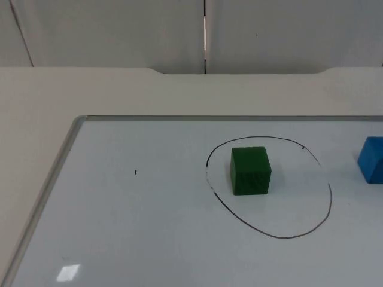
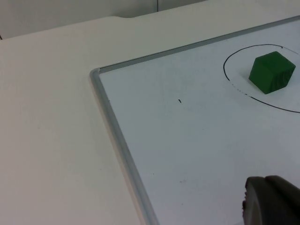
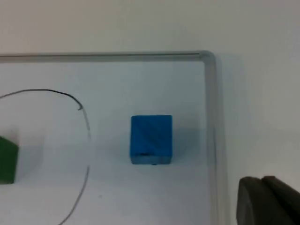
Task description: Push the two cubes into the marked area.
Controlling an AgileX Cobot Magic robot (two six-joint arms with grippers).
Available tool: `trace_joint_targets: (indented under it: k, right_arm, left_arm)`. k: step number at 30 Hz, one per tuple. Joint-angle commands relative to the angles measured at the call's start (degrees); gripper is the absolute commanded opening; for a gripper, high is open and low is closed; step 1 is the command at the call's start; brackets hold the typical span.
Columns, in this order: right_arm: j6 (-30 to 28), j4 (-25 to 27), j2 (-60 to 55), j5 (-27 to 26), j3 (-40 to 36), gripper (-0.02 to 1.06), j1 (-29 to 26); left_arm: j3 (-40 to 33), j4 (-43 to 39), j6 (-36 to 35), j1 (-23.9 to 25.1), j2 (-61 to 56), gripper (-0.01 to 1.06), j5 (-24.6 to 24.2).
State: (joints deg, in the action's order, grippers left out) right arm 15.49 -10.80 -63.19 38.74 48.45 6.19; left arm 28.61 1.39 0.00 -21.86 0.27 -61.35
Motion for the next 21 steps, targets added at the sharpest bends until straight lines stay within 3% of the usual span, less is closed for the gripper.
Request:
trace_joint_targets:
  k: [1, 21]
  right_arm:
    - [1.71, -2.72, -1.56, -1.15, 1.13, 0.0, -0.33]
    - [-1.55, -4.47, -17.18, -3.37, 11.69, 0.0, -0.46]
  left_arm:
    - [-0.29, 0.31, 0.33, 0.17, -0.27, 0.0, -0.17]
    - [-0.29, 0.31, 0.33, 0.17, -0.27, 0.0, -0.17]
